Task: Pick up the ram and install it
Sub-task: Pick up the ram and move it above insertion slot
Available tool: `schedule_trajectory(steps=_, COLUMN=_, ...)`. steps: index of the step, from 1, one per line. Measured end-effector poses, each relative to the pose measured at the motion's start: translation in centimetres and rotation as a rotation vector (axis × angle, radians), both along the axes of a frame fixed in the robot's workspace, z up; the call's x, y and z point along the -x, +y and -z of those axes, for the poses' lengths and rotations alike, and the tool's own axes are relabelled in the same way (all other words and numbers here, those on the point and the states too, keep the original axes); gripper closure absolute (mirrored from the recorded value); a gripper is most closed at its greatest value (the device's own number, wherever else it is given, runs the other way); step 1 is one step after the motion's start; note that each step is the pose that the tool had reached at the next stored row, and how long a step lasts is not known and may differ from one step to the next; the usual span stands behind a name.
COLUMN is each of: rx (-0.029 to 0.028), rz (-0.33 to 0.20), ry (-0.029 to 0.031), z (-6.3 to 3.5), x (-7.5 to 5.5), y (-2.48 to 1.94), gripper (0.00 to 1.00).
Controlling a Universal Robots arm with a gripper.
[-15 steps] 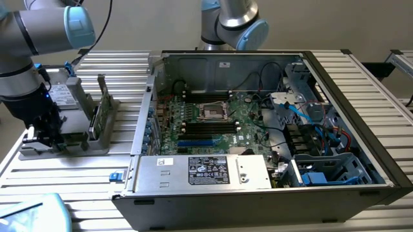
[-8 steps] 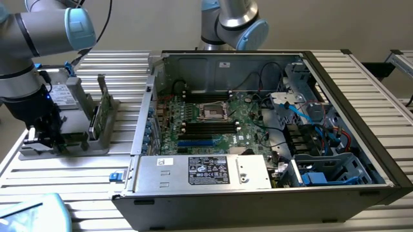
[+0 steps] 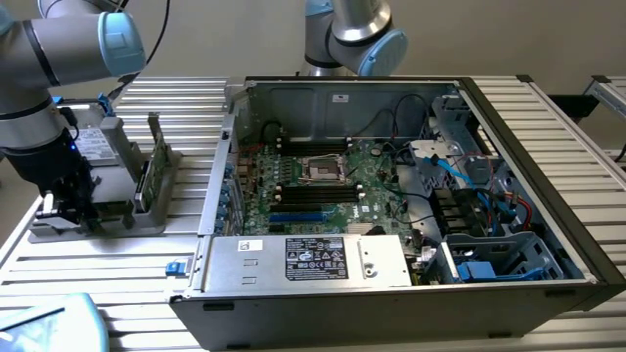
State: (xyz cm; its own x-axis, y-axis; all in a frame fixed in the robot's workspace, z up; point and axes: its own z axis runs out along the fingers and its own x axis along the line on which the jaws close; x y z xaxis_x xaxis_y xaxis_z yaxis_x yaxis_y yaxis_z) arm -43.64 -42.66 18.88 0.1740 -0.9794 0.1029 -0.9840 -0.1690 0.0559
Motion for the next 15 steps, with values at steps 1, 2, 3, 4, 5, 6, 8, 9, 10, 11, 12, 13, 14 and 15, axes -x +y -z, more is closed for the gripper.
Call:
schedule_trajectory(steps=1, rx=0.0002, rz=0.000, ry=0.0000, z=0.00, x=0.00, y=0.00, gripper=0.66)
schedule_trajectory(steps=2, rx=0.0004, rz=0.000, ry=0.0000, z=0.00, x=0.00, y=0.00, gripper=0.66)
schedule_trajectory(steps=3, rx=0.0005, rz=0.000, ry=0.0000, z=0.00, x=0.00, y=0.00, gripper=0.72)
schedule_trajectory(steps=4, rx=0.0009, rz=0.000, ry=0.0000, z=0.00, x=0.00, y=-0.01, gripper=0.79)
schedule_trajectory(steps=5, rx=0.0007, rz=0.000, ry=0.0000, z=0.00, x=0.00, y=0.00, gripper=0.84)
schedule_trajectory(steps=6, rx=0.0007, rz=0.000, ry=0.0000, z=0.00, x=0.00, y=0.00, gripper=0.84)
schedule_trajectory(steps=8, rx=0.0010, rz=0.000, ry=0.0000, z=0.00, x=0.00, y=0.00, gripper=0.86)
schedule_trajectory(steps=9, rx=0.0011, rz=0.000, ry=0.0000, z=0.00, x=0.00, y=0.00, gripper=0.86)
schedule_trajectory(steps=10, rx=0.0010, rz=0.000, ry=0.0000, z=0.00, x=0.00, y=0.00, gripper=0.86)
schedule_trajectory(steps=11, rx=0.0011, rz=0.000, ry=0.0000, z=0.00, x=0.00, y=0.00, gripper=0.86)
schedule_trajectory(steps=12, rx=0.0011, rz=0.000, ry=0.0000, z=0.00, x=0.00, y=0.00, gripper=0.86)
schedule_trajectory(steps=13, rx=0.0011, rz=0.000, ry=0.0000, z=0.00, x=0.00, y=0.00, gripper=0.86)
schedule_trajectory(steps=14, rx=0.0011, rz=0.000, ry=0.0000, z=0.00, x=0.00, y=0.00, gripper=0.86)
schedule_trajectory(steps=15, rx=0.0011, rz=0.000, ry=0.0000, z=0.00, x=0.00, y=0.00, gripper=0.86)
